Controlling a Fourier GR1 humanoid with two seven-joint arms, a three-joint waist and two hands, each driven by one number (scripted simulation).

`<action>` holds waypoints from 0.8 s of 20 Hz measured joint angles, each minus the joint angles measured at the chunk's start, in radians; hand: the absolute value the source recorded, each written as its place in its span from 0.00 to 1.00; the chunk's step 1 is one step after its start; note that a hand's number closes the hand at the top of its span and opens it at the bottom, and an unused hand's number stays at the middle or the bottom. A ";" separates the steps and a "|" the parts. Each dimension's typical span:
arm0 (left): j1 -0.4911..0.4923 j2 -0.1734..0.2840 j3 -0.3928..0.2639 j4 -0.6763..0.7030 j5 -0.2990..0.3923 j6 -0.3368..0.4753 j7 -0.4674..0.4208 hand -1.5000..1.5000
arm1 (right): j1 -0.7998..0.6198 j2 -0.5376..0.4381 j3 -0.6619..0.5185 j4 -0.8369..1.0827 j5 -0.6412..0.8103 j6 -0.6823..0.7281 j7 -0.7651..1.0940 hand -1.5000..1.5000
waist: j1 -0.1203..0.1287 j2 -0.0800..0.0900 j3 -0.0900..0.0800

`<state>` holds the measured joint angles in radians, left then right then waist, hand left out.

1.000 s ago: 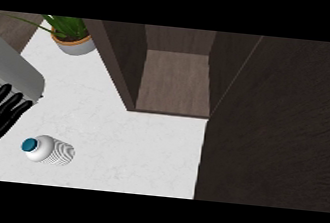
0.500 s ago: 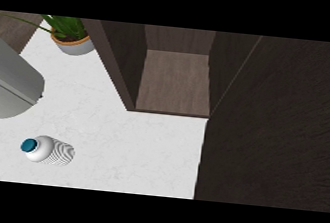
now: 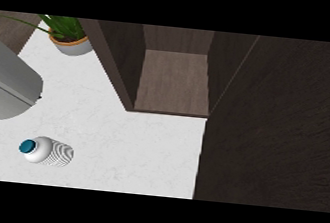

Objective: Pick up the bottled water, place it into the cabinet and close the cabinet

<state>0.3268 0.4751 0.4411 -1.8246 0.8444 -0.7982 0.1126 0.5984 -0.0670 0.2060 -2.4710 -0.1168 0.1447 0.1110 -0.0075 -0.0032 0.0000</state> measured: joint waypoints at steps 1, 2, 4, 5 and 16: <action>-0.018 -0.006 0.005 0.026 -0.017 -0.003 -0.004 0.00 | 0.007 0.004 0.007 0.000 0.003 0.000 -0.007 0.00 | -0.001 0.000 0.000; -0.032 -0.017 0.007 0.050 -0.045 -0.009 -0.011 0.00 | 0.034 0.005 0.016 0.001 0.007 0.008 -0.028 0.00 | -0.003 0.000 0.000; -0.059 -0.047 0.005 0.073 -0.106 -0.001 -0.021 0.00 | 0.053 0.005 0.022 0.000 0.010 0.013 -0.042 0.00 | -0.004 0.001 0.000; -0.067 -0.068 0.008 0.095 -0.150 -0.009 -0.043 0.00 | 0.063 0.005 0.028 -0.003 0.012 0.013 -0.046 0.00 | -0.005 0.001 0.000; -0.217 -0.176 -0.011 0.406 -0.533 -0.048 -0.273 0.00 | 0.181 -0.019 0.052 -0.023 0.029 0.050 -0.132 0.00 | -0.015 0.002 -0.002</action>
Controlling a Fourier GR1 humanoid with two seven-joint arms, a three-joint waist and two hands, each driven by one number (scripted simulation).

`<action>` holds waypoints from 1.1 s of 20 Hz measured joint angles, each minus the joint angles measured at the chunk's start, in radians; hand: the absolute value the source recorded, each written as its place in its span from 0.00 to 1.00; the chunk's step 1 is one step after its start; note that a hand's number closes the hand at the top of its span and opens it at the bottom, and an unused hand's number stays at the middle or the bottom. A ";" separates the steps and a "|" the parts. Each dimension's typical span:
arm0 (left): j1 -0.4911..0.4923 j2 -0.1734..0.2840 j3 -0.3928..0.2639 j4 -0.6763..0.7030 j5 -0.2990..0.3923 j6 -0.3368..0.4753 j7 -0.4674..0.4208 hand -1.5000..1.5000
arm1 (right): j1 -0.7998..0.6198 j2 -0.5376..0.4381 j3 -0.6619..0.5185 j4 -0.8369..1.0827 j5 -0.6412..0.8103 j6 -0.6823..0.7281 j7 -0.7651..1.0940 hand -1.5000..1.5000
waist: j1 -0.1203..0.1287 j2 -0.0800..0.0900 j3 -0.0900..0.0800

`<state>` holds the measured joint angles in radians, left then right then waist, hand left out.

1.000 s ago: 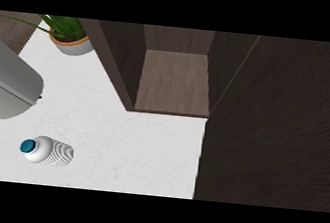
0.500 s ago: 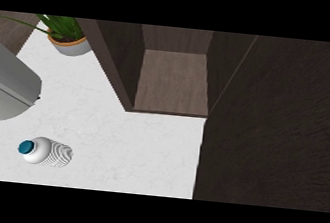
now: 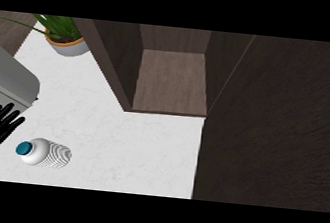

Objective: Pick up the bottled water, place it into the cabinet and close the cabinet

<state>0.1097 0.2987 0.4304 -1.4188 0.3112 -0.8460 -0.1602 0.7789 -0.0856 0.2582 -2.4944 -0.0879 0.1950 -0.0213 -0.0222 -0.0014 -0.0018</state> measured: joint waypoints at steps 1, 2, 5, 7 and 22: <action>-0.015 -0.001 0.001 0.040 -0.037 0.003 -0.034 0.00 | 0.012 -0.002 0.001 0.001 0.002 0.006 -0.015 0.00 | -0.001 0.000 0.000; -0.020 -0.008 -0.004 0.061 -0.072 0.012 -0.059 0.00 | 0.031 -0.003 0.007 0.000 0.004 0.011 -0.031 0.00 | -0.001 0.000 0.000; -0.060 -0.006 -0.008 0.176 -0.155 0.042 -0.135 0.00 | 0.067 -0.012 0.008 -0.001 0.006 0.027 -0.062 0.00 | -0.003 0.000 0.000; -0.083 -0.008 -0.016 0.244 -0.202 0.069 -0.184 0.00 | 0.090 -0.013 0.016 -0.003 0.008 0.032 -0.084 0.00 | -0.005 0.000 0.000; -0.222 0.007 -0.133 0.699 -0.380 0.193 -0.474 0.00 | 0.177 -0.037 0.038 0.003 0.025 0.055 -0.177 0.00 | -0.013 0.004 -0.003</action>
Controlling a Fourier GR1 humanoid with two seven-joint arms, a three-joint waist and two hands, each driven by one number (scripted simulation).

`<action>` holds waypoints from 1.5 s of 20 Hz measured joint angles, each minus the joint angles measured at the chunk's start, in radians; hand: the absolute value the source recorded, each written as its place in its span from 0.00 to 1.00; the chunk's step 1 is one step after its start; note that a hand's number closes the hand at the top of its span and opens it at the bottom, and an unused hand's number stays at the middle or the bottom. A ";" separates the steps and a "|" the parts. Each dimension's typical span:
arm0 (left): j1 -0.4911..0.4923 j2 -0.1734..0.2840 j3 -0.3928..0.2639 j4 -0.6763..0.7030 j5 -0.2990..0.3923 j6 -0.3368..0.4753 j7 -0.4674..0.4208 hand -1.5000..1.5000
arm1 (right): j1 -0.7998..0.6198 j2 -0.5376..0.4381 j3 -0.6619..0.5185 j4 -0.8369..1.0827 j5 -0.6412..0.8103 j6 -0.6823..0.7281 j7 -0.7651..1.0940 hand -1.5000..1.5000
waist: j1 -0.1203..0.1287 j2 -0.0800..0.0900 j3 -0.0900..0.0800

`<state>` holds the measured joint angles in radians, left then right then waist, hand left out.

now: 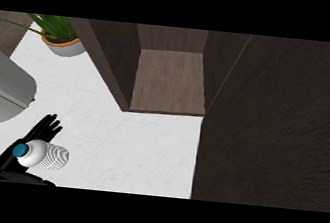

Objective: Pick up the bottled water, place it into the cabinet and close the cabinet

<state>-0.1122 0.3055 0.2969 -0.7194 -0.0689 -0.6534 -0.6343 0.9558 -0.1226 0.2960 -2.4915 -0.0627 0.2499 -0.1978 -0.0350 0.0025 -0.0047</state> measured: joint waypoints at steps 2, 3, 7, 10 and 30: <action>-0.014 0.007 -0.013 0.039 0.003 -0.008 -0.010 0.00 | 0.011 -0.003 -0.001 0.001 0.002 0.001 -0.010 0.00 | 0.000 0.000 0.000; -0.020 -0.001 -0.023 0.055 -0.001 0.000 -0.018 0.00 | 0.018 -0.002 0.001 0.001 0.003 0.000 -0.017 0.00 | -0.001 0.000 0.000; -0.037 -0.016 -0.042 0.111 0.008 0.011 -0.055 1.00 | 0.023 -0.004 0.002 0.003 0.005 -0.002 -0.020 0.00 | 0.005 0.000 0.000; -0.056 -0.035 -0.044 0.148 0.026 0.024 -0.067 1.00 | 0.030 -0.012 -0.023 0.003 0.004 0.002 -0.033 0.00 | 0.007 0.000 0.001; -0.125 -0.222 0.003 0.192 0.150 0.303 -0.213 1.00 | 0.074 -0.019 -0.012 0.009 0.012 0.010 -0.078 0.00 | 0.019 -0.007 0.012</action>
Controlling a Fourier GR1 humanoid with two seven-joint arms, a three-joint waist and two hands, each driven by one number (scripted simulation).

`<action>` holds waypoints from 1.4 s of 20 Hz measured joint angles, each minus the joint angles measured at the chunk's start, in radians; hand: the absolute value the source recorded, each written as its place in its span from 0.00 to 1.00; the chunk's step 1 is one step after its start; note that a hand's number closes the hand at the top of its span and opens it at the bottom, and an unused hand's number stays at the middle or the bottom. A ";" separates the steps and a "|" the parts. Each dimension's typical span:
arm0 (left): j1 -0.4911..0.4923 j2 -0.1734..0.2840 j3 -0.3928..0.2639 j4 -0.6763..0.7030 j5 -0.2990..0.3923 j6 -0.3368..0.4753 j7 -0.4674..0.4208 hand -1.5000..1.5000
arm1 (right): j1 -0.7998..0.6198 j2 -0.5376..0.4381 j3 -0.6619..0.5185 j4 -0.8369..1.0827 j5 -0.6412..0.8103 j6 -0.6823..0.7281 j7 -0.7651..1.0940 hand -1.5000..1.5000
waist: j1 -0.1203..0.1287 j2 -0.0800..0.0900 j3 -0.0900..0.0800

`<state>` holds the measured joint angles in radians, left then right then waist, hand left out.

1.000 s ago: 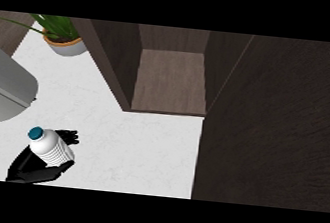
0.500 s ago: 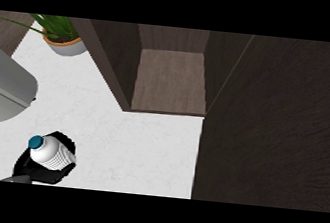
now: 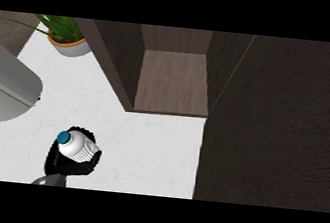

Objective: Pick up the bottled water, place it into the cabinet and close the cabinet

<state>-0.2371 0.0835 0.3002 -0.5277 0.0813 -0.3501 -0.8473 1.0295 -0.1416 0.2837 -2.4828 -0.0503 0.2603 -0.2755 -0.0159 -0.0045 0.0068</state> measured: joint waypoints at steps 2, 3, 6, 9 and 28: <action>-0.011 -0.028 -0.014 -0.013 0.021 0.026 -0.009 1.00 | 0.011 -0.005 -0.009 0.002 -0.001 0.010 -0.018 0.00 | 0.000 0.000 -0.002; -0.021 -0.040 -0.037 -0.014 0.040 0.040 -0.009 1.00 | 0.011 -0.002 -0.003 0.003 0.000 0.010 -0.020 0.00 | -0.001 0.000 -0.003; -0.043 -0.062 -0.110 -0.028 0.109 0.060 0.011 1.00 | 0.008 0.000 -0.002 0.003 -0.001 0.007 -0.009 0.00 | 0.001 0.000 -0.005; -0.047 -0.073 -0.204 -0.076 0.191 0.099 0.050 1.00 | -0.012 -0.001 -0.017 0.003 -0.007 0.004 0.011 0.00 | 0.004 -0.001 -0.006; -0.263 -0.083 -0.655 -0.442 0.399 0.686 0.375 1.00 | -0.031 0.012 -0.022 0.003 -0.014 -0.003 0.020 0.00 | -0.007 0.003 -0.007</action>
<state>-0.5003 0.0002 -0.3545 -0.9696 0.4802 0.3355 -0.4718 0.9981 -0.1298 0.2613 -2.4799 -0.0639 0.2574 -0.2557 -0.0224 -0.0018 0.0000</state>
